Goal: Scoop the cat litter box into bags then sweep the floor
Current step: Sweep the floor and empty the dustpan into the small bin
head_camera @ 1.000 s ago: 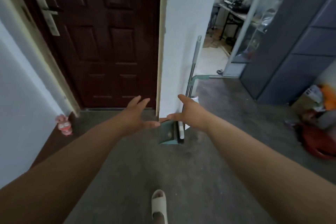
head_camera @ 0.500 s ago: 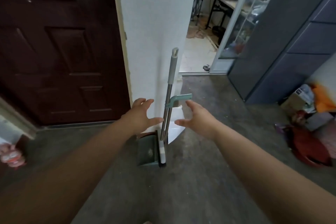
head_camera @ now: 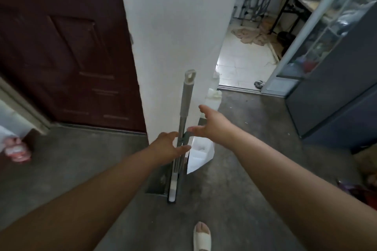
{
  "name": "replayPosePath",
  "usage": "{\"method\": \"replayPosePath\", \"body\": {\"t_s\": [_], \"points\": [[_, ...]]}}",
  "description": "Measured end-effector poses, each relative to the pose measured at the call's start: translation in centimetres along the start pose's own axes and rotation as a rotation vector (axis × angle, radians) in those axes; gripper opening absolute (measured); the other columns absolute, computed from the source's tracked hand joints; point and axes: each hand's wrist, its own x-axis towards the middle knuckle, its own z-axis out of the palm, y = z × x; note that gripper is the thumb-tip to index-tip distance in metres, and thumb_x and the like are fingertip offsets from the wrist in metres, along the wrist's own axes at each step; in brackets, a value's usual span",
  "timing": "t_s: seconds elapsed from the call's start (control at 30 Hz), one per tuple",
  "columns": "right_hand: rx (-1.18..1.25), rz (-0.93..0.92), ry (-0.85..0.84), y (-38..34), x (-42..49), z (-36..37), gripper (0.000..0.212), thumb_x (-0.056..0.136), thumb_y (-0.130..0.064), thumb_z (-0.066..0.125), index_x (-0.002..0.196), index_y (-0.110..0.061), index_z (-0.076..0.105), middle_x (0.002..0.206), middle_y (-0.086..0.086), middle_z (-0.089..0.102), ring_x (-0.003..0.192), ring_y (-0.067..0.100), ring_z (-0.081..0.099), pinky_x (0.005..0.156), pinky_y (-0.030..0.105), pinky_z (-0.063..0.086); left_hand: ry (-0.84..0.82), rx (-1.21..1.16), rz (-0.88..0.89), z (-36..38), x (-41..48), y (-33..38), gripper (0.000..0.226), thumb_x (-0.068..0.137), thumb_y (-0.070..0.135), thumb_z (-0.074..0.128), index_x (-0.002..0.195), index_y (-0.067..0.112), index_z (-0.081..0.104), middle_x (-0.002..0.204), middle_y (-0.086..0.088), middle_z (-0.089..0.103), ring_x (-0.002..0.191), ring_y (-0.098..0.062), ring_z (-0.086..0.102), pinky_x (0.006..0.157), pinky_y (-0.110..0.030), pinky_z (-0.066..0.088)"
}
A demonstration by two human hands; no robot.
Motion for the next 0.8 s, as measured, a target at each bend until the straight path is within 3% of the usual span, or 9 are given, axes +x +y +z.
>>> {"method": "replayPosePath", "body": {"t_s": [0.1, 0.2, 0.33, 0.4, 0.5, 0.67, 0.73, 0.8], "points": [[-0.026, -0.042, -0.070, 0.6, 3.3, -1.2, 0.086, 0.079, -0.039, 0.074, 0.148, -0.024, 0.025, 0.152, 0.000, 0.033, 0.135, 0.025, 0.040, 0.106, 0.042, 0.041, -0.041, -0.217, -0.141, 1.6, 2.3, 2.3, 0.054, 0.095, 0.049, 0.048, 0.135, 0.013, 0.048, 0.137, -0.008, 0.052, 0.121, -0.026, 0.053, 0.102, -0.036, 0.044], [-0.043, -0.135, -0.130, 1.1, 6.2, -2.3, 0.084, 0.078, -0.042, 0.073, 0.146, -0.026, 0.027, 0.151, -0.003, 0.036, 0.134, 0.022, 0.040, 0.106, 0.044, 0.042, -0.030, -0.445, -0.288, 3.0, 5.2, 3.6, 0.055, 0.097, 0.047, 0.042, 0.134, 0.006, 0.051, 0.137, -0.014, 0.054, 0.121, -0.031, 0.054, 0.105, -0.045, 0.043], [0.008, -0.247, -0.242, 1.2, 9.4, -2.9, 0.080, 0.079, -0.041, 0.073, 0.146, -0.027, 0.031, 0.146, -0.005, 0.042, 0.131, 0.017, 0.044, 0.106, 0.039, 0.041, -0.096, -0.978, -0.522, 5.0, 9.0, 4.0, 0.055, 0.089, 0.058, 0.049, 0.126, 0.016, 0.050, 0.137, -0.007, 0.053, 0.126, -0.026, 0.051, 0.108, -0.048, 0.037], [0.025, -0.282, -0.279, 1.2, 10.4, -2.9, 0.074, 0.081, -0.039, 0.072, 0.144, -0.027, 0.035, 0.143, -0.007, 0.046, 0.129, 0.015, 0.046, 0.105, 0.035, 0.040, -0.114, -1.118, -0.588, 6.0, 10.8, 4.3, 0.058, 0.089, 0.060, 0.049, 0.129, 0.018, 0.046, 0.138, -0.008, 0.050, 0.127, -0.027, 0.048, 0.107, -0.047, 0.034], [0.029, -0.334, -0.356, 1.1, 11.6, -2.9, 0.059, 0.085, -0.035, 0.068, 0.138, -0.026, 0.044, 0.137, -0.007, 0.052, 0.125, 0.014, 0.048, 0.101, 0.031, 0.039, -0.043, -1.299, -0.656, 7.7, 13.4, 4.8, 0.056, 0.089, 0.058, 0.051, 0.126, 0.017, 0.047, 0.125, -0.005, 0.056, 0.118, -0.025, 0.053, 0.096, -0.044, 0.035], [-0.036, -0.414, -0.445, -0.1, 12.4, -2.5, 0.029, 0.090, -0.032, 0.061, 0.113, -0.014, 0.060, 0.111, 0.003, 0.067, 0.102, 0.021, 0.061, 0.092, 0.031, 0.047, 0.212, -1.671, -0.664, 9.0, 15.8, 4.6, 0.039, 0.093, 0.030, 0.059, 0.126, 0.012, 0.050, 0.115, -0.009, 0.062, 0.102, -0.024, 0.061, 0.104, -0.040, 0.042], [-0.044, -0.455, -0.488, -1.0, 12.3, -2.0, 0.024, 0.090, -0.031, 0.062, 0.107, -0.014, 0.061, 0.102, 0.003, 0.069, 0.093, 0.018, 0.062, 0.088, 0.032, 0.047, 0.290, -1.759, -0.670, 8.7, 15.5, 4.2, 0.038, 0.092, 0.025, 0.060, 0.125, 0.007, 0.051, 0.110, -0.012, 0.063, 0.099, -0.026, 0.062, 0.095, -0.039, 0.049], [-0.038, -0.501, -0.529, -2.3, 12.0, -1.0, 0.012, 0.089, -0.030, 0.064, 0.094, -0.020, 0.060, 0.092, -0.001, 0.068, 0.081, 0.013, 0.060, 0.080, 0.027, 0.046, 0.351, -1.798, -0.698, 8.0, 14.3, 3.5, 0.033, 0.091, 0.025, 0.063, 0.117, 0.006, 0.055, 0.106, -0.012, 0.064, 0.094, -0.026, 0.063, 0.074, -0.039, 0.053]]}}
